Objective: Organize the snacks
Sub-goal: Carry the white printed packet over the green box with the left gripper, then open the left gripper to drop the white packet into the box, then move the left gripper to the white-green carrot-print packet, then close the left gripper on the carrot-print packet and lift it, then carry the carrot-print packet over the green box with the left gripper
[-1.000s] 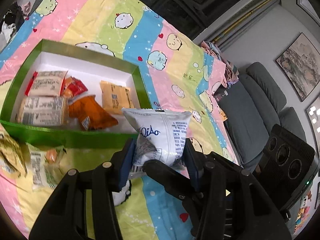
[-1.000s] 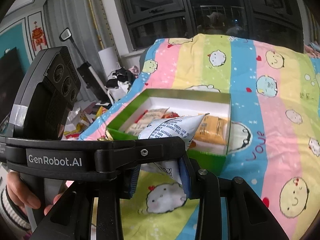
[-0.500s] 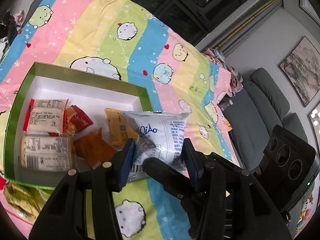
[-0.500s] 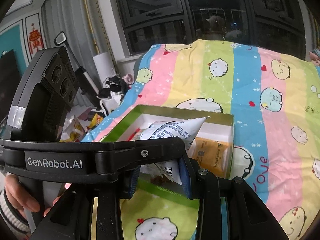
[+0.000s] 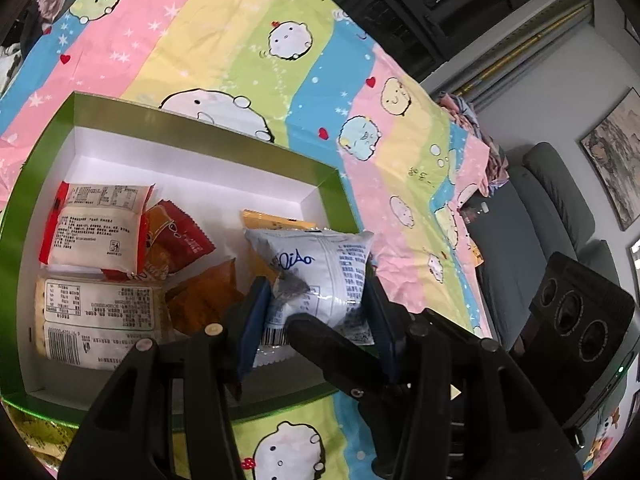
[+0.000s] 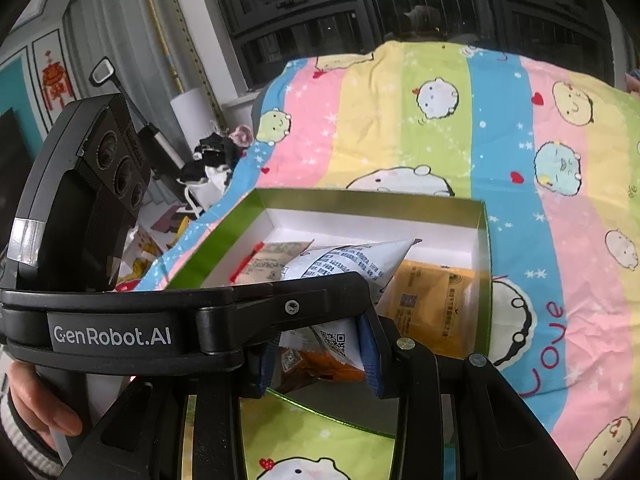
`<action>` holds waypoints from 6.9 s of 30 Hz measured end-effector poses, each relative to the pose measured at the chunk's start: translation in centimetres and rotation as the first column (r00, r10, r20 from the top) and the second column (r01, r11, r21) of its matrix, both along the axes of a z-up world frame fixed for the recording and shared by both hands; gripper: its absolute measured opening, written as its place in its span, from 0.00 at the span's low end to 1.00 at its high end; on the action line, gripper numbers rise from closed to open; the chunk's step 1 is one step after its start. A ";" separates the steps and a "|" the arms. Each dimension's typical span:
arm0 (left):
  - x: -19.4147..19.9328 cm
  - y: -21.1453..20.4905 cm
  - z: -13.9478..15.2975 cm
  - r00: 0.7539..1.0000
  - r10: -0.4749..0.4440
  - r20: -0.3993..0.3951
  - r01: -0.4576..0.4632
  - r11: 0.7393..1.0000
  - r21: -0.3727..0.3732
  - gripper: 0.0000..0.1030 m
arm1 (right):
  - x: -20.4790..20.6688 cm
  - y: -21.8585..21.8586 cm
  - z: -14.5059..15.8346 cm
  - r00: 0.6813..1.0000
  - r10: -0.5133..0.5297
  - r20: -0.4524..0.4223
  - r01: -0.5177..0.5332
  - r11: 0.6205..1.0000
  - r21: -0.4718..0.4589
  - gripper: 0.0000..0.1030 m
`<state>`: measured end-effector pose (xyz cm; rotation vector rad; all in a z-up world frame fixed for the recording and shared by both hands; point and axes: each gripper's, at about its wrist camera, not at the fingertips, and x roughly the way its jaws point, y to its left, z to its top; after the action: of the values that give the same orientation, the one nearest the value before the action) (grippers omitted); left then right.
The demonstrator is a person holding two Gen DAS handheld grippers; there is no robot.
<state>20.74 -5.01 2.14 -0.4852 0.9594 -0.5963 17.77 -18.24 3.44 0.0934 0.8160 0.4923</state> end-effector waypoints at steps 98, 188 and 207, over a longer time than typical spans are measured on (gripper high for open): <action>-14.2 9.0 -4.9 0.978 0.208 0.028 -0.208 0.940 0.271 0.99 | -10.9 5.2 -5.9 0.981 0.119 -0.152 -0.129 0.990 -0.055 0.74; -21.4 -0.1 6.7 0.956 -0.036 0.291 -0.027 0.978 0.209 0.49 | -18.2 2.1 5.3 0.987 0.082 0.137 -0.084 0.996 0.009 0.44; -18.0 -1.3 6.4 0.956 -0.065 0.286 0.000 0.975 0.221 0.49 | -15.5 1.1 4.7 0.989 0.049 0.141 -0.053 0.998 0.024 0.44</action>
<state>2.76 -6.29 8.50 -0.1768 0.7400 -0.5659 2.22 -17.12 8.14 0.0622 0.6751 0.5525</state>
